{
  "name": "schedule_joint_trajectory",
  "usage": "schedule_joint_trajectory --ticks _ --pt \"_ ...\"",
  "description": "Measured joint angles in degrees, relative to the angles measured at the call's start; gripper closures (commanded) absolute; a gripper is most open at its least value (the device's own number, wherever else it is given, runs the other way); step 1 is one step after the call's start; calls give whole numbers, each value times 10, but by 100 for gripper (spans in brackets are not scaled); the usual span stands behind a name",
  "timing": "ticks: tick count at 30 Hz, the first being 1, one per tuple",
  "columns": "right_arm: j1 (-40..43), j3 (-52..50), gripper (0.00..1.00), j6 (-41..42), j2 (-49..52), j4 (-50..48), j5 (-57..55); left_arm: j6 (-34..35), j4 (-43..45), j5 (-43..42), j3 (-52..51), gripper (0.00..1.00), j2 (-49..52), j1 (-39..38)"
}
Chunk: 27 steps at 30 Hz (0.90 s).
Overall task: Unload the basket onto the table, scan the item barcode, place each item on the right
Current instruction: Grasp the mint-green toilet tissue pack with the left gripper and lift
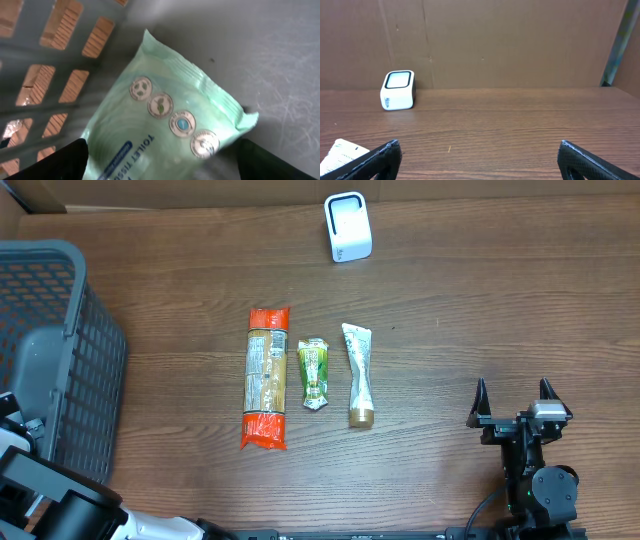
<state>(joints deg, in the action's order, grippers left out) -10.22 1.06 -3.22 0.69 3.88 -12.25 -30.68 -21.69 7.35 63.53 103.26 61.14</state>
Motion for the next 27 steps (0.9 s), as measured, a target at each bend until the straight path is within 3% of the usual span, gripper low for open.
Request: schedule_joint_trajectory --ticks 2,6,16,22,27 --pt "0 0 0 0 0 0 0 0 5 -1 2 39 6 0" --pt "0 0 0 0 0 0 0 -1 16 -10 12 96 24 0" --pt "0 0 0 0 0 0 0 9 17 -99 23 96 29 5" --pt "0 0 0 0 0 0 0 143 -1 -263 43 96 39 -7" --pt "0 0 0 0 0 0 0 248 -80 -355 88 96 56 -26"
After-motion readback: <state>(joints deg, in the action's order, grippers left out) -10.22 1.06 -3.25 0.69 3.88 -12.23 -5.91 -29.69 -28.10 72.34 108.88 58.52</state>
